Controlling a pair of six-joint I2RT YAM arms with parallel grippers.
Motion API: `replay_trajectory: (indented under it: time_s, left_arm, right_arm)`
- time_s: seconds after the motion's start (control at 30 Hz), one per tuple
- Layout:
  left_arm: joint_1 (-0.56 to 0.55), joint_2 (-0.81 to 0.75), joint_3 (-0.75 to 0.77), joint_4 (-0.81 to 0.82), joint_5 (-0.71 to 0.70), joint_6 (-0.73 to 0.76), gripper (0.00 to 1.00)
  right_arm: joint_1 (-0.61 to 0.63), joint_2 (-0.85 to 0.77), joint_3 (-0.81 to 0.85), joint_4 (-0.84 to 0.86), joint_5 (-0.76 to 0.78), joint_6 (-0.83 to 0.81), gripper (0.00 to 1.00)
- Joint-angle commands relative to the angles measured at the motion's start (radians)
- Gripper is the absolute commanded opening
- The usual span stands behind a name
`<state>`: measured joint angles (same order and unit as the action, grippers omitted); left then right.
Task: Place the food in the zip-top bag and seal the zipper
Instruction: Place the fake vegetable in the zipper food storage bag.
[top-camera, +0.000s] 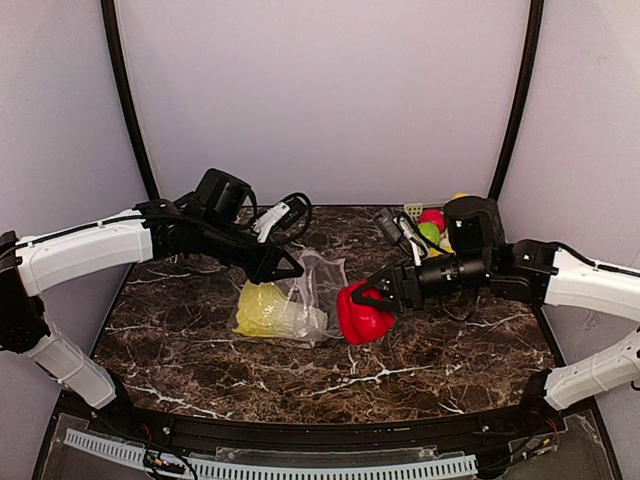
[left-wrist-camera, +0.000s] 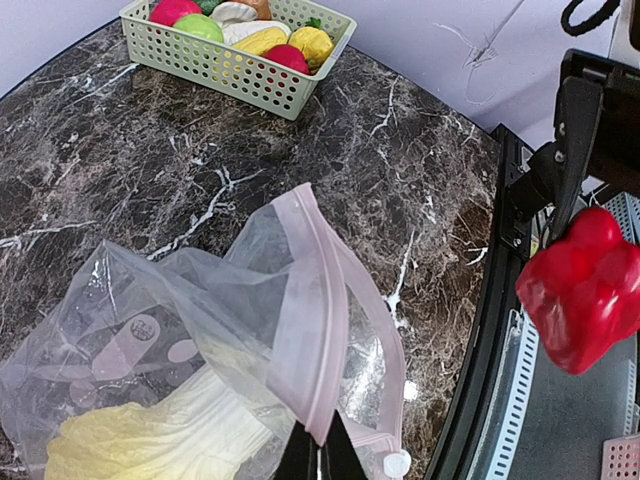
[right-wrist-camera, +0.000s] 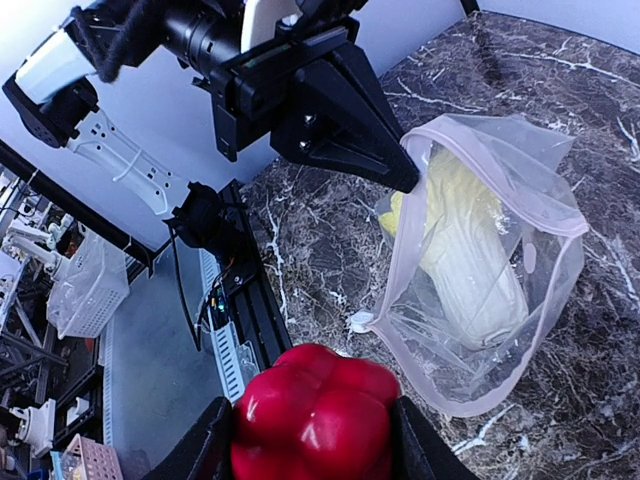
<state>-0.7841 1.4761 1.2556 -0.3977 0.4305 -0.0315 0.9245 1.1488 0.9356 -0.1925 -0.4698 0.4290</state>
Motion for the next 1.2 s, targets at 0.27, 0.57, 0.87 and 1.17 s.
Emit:
replay_trajectory:
  time_s: [0.27, 0.57, 0.87, 1.17]
  left_arm:
    - [-0.012, -0.036, -0.005, -0.001, 0.027, 0.019, 0.01]
    - [-0.013, -0.029, -0.001, 0.004, 0.084, 0.016, 0.01]
    - [-0.014, -0.014, 0.006, 0.011, 0.199, 0.018, 0.01]
    - [-0.018, -0.013, 0.0, 0.033, 0.26, 0.005, 0.01]
  right_arm:
    - [0.07, 0.255, 0.13, 0.088, 0.313, 0.011, 0.45]
    - [0.141, 0.378, 0.145, 0.208, 0.617, -0.047, 0.44]
    - [0.179, 0.414, 0.074, 0.407, 0.769, 0.097, 0.44]
    - [0.189, 0.496, 0.077, 0.566, 0.82, 0.183, 0.43]
